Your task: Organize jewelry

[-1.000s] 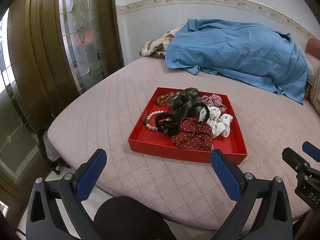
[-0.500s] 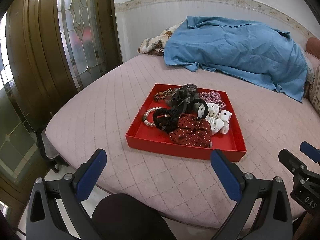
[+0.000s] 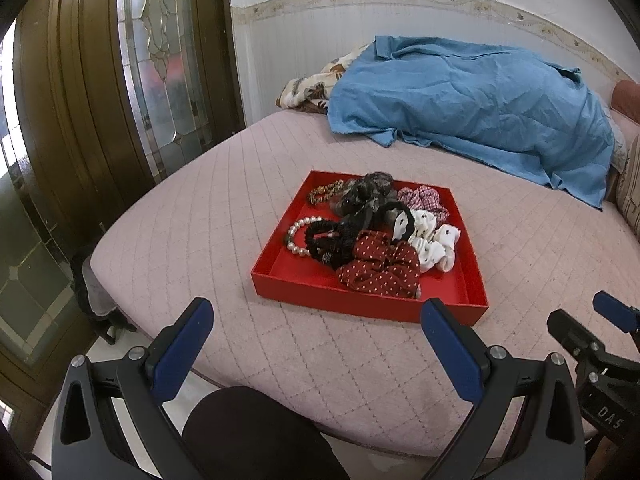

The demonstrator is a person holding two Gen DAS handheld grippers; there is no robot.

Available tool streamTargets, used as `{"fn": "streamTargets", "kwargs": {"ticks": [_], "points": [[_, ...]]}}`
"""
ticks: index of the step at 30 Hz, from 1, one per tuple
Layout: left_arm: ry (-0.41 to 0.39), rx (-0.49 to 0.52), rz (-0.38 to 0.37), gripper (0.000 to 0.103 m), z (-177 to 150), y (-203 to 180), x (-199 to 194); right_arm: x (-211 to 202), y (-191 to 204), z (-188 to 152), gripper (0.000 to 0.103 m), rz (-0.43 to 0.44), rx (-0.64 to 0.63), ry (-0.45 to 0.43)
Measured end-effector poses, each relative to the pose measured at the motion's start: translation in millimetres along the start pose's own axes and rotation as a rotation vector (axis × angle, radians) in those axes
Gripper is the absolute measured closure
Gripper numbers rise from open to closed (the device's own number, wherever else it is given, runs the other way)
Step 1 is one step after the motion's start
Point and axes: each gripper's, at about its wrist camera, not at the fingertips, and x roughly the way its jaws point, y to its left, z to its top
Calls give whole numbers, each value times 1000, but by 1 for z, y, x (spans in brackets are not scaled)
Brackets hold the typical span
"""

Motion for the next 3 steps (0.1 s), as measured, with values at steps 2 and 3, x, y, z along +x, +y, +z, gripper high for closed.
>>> {"fn": "streamTargets", "kwargs": {"ticks": [2,3], "points": [[-10,10,5,0,3,-5,-4,-1,0,1,20,7,7,4],[-16,18,-6,0,5,-10,-7,-1,-2,1,20,15,16,11]]}}
